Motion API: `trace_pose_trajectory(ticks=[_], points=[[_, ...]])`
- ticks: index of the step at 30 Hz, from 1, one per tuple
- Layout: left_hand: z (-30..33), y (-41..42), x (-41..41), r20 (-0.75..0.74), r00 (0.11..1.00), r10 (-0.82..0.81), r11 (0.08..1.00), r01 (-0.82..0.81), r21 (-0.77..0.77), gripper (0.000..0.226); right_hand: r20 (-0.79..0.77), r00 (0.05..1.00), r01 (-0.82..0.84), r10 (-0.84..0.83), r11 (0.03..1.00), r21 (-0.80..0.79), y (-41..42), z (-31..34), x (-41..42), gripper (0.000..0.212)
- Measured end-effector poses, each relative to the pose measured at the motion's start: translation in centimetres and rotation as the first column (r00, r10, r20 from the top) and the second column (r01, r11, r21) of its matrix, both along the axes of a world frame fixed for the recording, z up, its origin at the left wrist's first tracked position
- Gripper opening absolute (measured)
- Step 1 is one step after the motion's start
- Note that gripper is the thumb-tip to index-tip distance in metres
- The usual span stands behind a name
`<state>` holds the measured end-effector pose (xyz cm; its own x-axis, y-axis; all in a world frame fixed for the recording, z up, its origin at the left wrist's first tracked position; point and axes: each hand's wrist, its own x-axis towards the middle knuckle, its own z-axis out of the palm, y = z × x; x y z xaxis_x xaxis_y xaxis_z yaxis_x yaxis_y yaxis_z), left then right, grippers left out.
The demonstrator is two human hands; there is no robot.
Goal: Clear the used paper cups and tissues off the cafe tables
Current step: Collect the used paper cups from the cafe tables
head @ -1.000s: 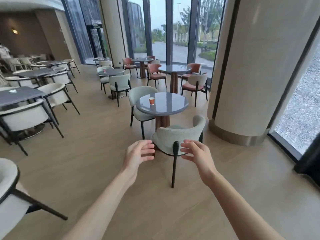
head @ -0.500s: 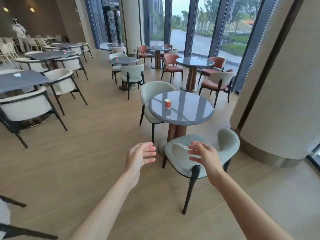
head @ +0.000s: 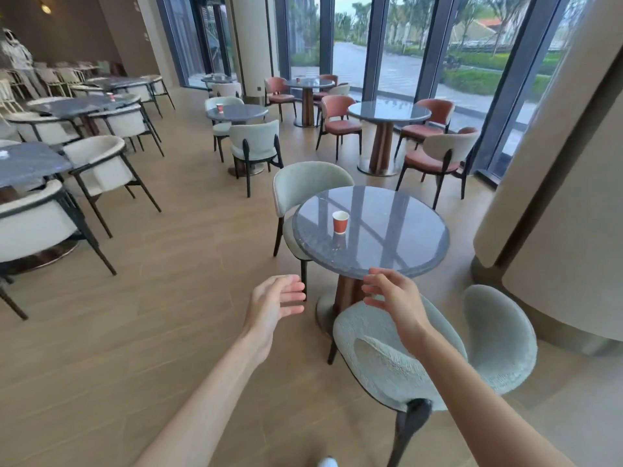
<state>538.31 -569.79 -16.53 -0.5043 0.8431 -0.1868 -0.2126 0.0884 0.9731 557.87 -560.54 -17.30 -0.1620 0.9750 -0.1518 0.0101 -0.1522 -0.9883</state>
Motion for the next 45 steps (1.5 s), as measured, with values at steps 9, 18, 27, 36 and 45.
trace_pose_trajectory(ticks=[9,18,27,36,45], points=[[-0.1,20.2,-7.8,-0.06,0.997,-0.041,0.999,0.039,-0.03,0.021,0.054,0.999,-0.003,0.002,1.0,0.021,20.2,-1.3,-8.6,0.031],[-2.9,37.3,-12.9,-0.058,0.984,-0.167,0.98,0.159,-0.116,0.021,0.241,0.97,0.013,-0.004,0.999,-0.037,33.1,-5.2,-12.9,0.047],[-11.3,57.2,-18.9,-0.07,0.924,-0.376,0.898,0.345,-0.275,0.017,0.478,0.878,0.028,0.039,0.991,-0.134,48.2,-11.2,-18.8,0.072],[-19.1,68.9,-20.2,0.056,0.754,-0.655,0.626,0.583,-0.519,0.044,0.692,0.694,0.022,0.2,0.954,-0.298,57.0,-17.5,-23.5,0.093],[-22.0,71.6,-19.1,0.108,0.633,-0.767,0.484,0.68,-0.551,0.028,0.751,0.632,0.12,0.189,0.934,-0.337,59.4,-20.6,-24.7,0.088]])
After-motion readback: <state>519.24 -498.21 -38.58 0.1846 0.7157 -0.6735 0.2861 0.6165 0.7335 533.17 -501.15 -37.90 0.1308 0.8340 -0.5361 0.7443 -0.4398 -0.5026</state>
